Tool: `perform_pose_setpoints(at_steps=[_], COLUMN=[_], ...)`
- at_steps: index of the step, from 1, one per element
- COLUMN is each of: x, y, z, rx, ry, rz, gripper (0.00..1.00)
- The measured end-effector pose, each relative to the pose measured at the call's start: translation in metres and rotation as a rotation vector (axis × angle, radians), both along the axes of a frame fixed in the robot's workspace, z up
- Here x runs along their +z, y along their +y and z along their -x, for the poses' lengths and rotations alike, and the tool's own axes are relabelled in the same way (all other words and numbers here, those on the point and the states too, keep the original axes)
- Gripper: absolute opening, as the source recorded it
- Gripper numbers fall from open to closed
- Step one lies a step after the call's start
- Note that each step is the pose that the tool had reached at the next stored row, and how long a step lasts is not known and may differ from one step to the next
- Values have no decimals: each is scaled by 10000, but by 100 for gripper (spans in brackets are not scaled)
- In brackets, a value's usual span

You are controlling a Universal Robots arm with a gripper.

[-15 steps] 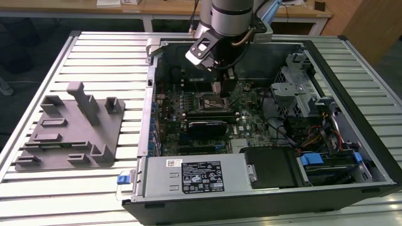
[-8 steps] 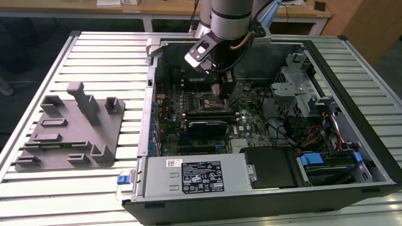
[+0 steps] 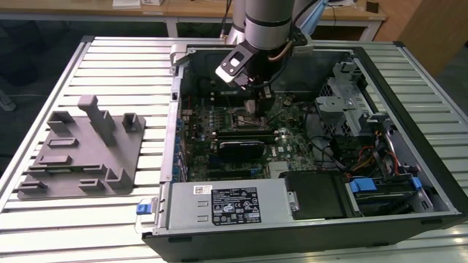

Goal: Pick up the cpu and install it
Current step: 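Place the cpu into insertion slot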

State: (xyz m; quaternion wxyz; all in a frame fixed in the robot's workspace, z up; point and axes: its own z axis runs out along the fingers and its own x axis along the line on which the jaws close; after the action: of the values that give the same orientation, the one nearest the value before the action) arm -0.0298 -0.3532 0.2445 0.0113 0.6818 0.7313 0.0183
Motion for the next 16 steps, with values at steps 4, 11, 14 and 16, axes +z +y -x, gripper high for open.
perform_pose_setpoints(at_steps=[4, 11, 14, 16], x=[-41, -124, -166, -195], y=[5, 52, 70, 80], z=[28, 39, 47, 53], rx=[22, 21, 22, 22], ry=[14, 13, 16, 17], rz=[24, 141, 235, 292], gripper=[54, 54, 54, 54])
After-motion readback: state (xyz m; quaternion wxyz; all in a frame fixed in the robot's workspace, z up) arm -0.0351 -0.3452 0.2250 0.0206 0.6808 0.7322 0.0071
